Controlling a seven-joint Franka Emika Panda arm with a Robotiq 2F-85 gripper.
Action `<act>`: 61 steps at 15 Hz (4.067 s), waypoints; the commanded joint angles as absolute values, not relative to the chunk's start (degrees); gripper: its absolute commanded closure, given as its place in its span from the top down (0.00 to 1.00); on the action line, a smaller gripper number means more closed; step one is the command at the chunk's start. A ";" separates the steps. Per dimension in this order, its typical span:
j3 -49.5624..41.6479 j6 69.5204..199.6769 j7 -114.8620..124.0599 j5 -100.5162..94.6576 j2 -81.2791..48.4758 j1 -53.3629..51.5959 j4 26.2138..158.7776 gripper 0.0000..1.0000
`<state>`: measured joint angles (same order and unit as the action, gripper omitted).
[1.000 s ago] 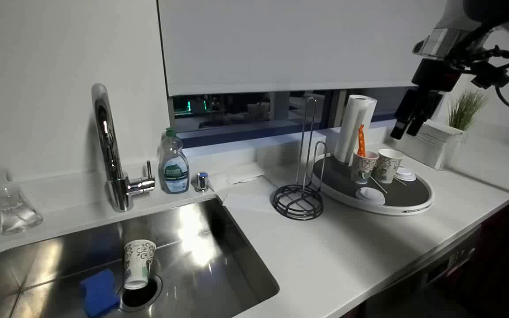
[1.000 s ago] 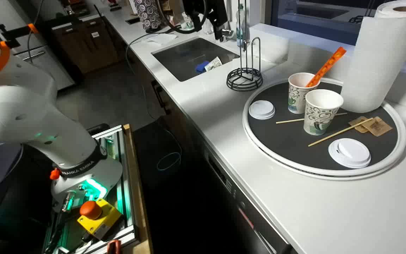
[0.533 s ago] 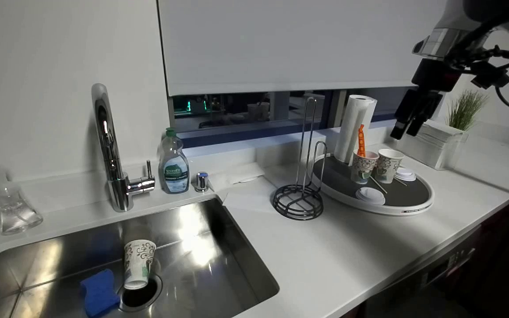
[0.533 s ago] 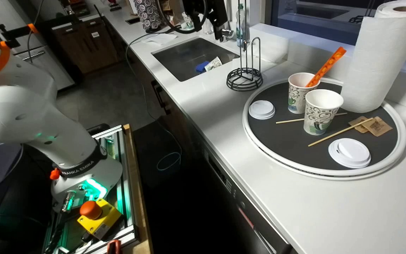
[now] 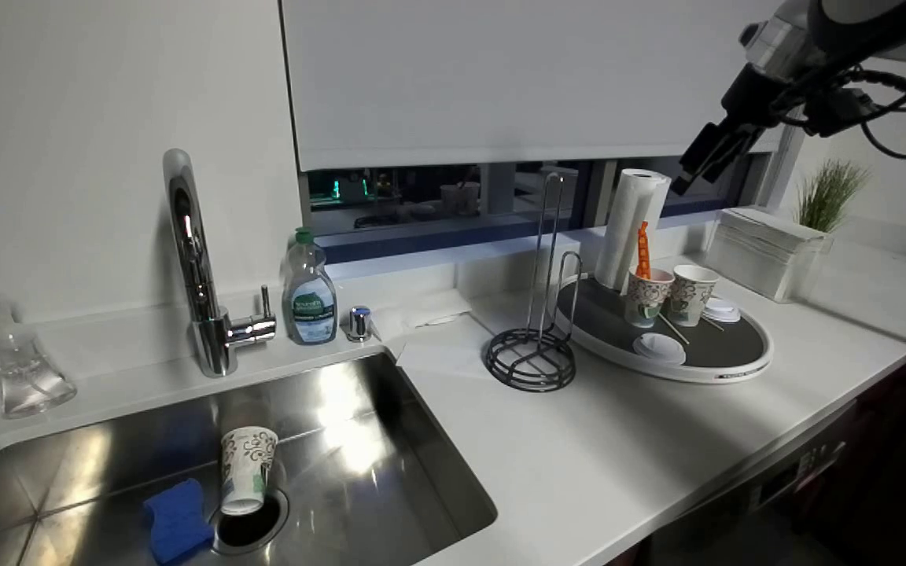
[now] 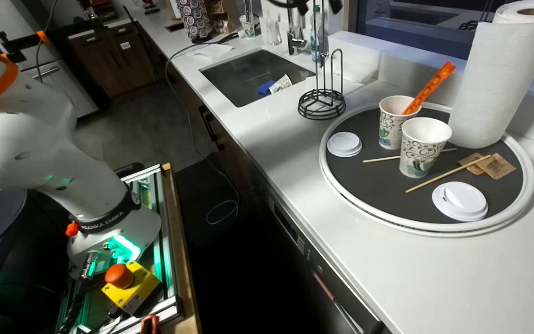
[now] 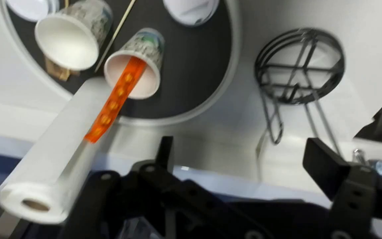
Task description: Pick up the kitchen paper and put it on the stand
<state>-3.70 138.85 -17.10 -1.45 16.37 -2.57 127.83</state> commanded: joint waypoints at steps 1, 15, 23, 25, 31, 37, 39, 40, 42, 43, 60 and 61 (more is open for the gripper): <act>-5.79 148.59 -19.34 -3.36 5.33 0.12 116.39 1.00; -6.06 151.50 -12.95 -8.12 -7.66 4.15 101.49 1.00; -8.00 150.79 -12.65 -16.25 -24.90 4.91 82.40 1.00; -7.41 149.67 -13.43 -14.97 -29.11 5.42 77.59 1.00; -5.84 147.76 -14.12 -13.49 -37.54 6.05 68.62 1.00; -6.61 148.33 -11.59 -13.82 -38.09 5.39 67.68 1.00; -6.91 148.57 -10.01 -13.86 -36.89 4.97 69.20 1.00; -7.03 148.41 -9.33 -13.91 -36.51 4.82 69.58 0.99; -7.25 147.96 -7.86 -13.87 -35.97 4.61 70.07 1.00; -6.90 147.68 -7.59 -13.41 -35.99 4.81 70.16 0.97; -7.28 144.12 -1.72 -13.37 -35.98 4.27 70.94 0.23; -7.36 144.16 -1.52 -13.44 -35.99 4.27 70.87 0.16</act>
<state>-6.77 145.66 -2.56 -14.34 -37.02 4.89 69.74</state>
